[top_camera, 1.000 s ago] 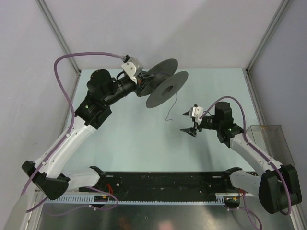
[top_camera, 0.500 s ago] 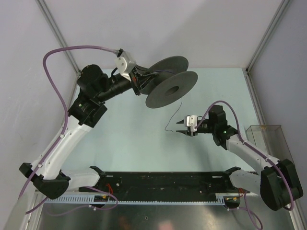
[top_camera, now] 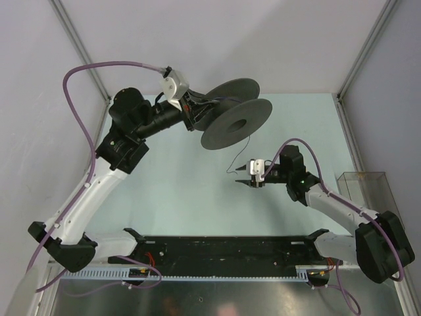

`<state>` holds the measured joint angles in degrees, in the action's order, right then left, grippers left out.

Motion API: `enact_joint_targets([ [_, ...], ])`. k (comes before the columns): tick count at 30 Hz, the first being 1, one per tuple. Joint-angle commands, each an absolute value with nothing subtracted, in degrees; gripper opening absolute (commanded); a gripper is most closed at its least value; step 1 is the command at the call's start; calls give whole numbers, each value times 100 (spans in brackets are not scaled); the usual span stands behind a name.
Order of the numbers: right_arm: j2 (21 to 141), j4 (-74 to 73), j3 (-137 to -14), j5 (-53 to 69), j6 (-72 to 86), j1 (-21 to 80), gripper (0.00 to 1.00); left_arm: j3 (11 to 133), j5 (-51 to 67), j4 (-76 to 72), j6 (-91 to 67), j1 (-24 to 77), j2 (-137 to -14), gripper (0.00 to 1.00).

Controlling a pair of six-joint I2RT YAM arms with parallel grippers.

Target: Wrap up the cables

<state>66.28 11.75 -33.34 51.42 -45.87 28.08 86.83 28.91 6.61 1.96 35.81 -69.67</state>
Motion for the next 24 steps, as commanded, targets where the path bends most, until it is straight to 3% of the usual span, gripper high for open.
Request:
enact_joint_targets([
  [1,6693,1567,-3331,5007,-4384,2839,43,9006,2941,141,49,3549,-6935,0],
  [11,6667,1538,-3331,4964,-4275,2846,36,8995,2989,141,44,3545,-6918,0],
  [14,6661,1437,-3331,4972,-4321,2855,26,8992,2948,141,44,3550,-6922,0],
  [17,6604,1365,-3331,4978,-4319,2858,7,8971,2762,141,44,3550,-6905,0],
  [19,6516,1334,-3331,4942,-4244,2872,2,8927,2332,145,-114,3550,-6910,0],
  [24,6011,1158,-3331,4793,-4006,3073,0,8840,92,331,-602,3552,-7120,0],
])
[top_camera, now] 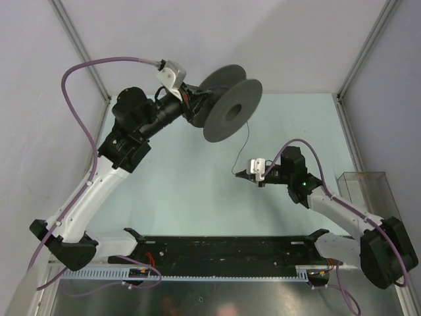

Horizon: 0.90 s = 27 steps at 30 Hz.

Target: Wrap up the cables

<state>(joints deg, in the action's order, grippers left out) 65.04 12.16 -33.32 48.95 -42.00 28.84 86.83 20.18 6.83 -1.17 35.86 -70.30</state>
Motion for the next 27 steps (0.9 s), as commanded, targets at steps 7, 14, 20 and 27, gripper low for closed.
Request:
enact_joint_targets([
  [7,5641,1577,-3392,4002,-3579,3626,0,8872,-1240,377,-1462,3569,-7667,0],
  [14,5903,1620,-3947,3641,-3465,3689,0,8802,-1825,392,-1606,3741,-8009,0],
  [20,5934,1379,-4599,3533,-3541,3801,0,8626,-2285,553,-1210,3897,-8324,0],
  [27,6191,1478,-4949,3426,-3683,3790,0,8332,-2148,596,-1047,3928,-8357,0],
])
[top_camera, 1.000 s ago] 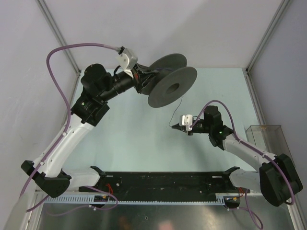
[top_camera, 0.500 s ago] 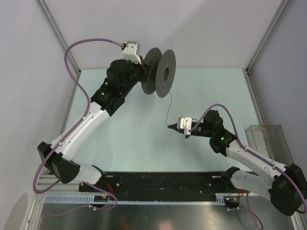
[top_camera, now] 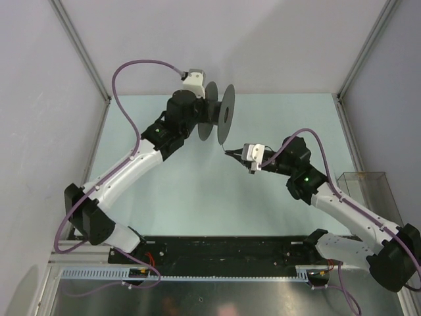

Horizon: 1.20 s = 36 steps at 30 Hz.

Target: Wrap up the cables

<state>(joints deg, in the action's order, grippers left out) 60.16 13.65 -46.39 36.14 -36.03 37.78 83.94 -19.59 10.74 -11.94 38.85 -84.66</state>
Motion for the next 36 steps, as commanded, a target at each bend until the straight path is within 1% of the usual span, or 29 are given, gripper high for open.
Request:
enact_joint_targets([
  [1,6237,1539,-5006,3396,-3678,3772,0,8270,-2089,592,-1007,3929,-8340,0],
  [9,6749,2108,-5759,3323,-3127,3213,0,7638,-1290,517,-536,3937,-8038,0],
  [13,6886,2203,-6066,3293,-2949,2913,0,7460,-621,522,-126,3937,-7950,0],
  [18,6967,1928,-6323,3716,-2886,2168,0,7139,1042,520,968,3916,-7456,0],
  [21,7021,1496,-6454,4247,-2894,1652,0,7017,2088,560,1221,3766,-7101,0],
  [24,7074,938,-6504,4819,-3003,1167,0,7227,2985,649,846,3432,-6986,0],
  [28,7148,243,-6505,5438,-3242,680,0,7808,3815,675,-145,2957,-7143,0],
  [33,7271,103,-6508,5987,-2979,420,0,8722,4554,537,-2249,2327,-7739,0],
  [36,7325,401,-6496,6091,-2459,512,0,8818,4624,-165,-3524,2016,-7943,0],
])
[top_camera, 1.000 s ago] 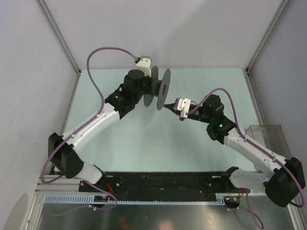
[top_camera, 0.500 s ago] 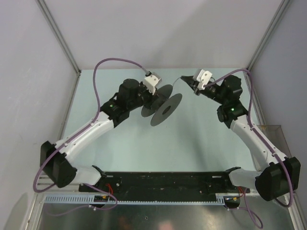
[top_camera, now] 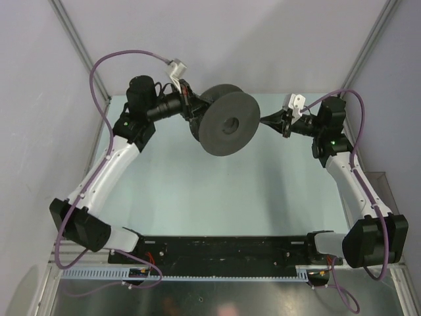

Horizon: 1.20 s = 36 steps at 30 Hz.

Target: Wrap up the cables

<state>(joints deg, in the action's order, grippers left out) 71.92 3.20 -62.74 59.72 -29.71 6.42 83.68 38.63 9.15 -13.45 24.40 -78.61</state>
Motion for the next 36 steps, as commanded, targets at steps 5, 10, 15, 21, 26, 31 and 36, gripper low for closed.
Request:
enact_joint_targets([
  [5,7169,1595,-6110,5663,-1130,936,0,9139,4066,-543,-5036,1582,-8224,0],
  [10,6866,2576,-5818,4811,-103,1681,0,9244,3506,-224,-5803,1396,-8308,0],
  [15,6884,3024,-5679,3832,-29,2564,0,8960,3057,-226,-6574,1337,-8386,0],
  [21,7185,3587,-5664,2400,-435,3407,0,8618,2604,-90,-7298,1376,-8507,0],
  [26,7485,3692,-5665,1826,-1024,3747,0,8197,2513,-87,-7391,1460,-8558,0],
  [31,7715,3785,-5669,1864,-1560,3866,0,7841,2540,-111,-7399,1618,-8587,0],
  [36,7839,3775,-5664,1830,-2091,4014,0,7597,2459,-231,-7476,1823,-8573,0],
])
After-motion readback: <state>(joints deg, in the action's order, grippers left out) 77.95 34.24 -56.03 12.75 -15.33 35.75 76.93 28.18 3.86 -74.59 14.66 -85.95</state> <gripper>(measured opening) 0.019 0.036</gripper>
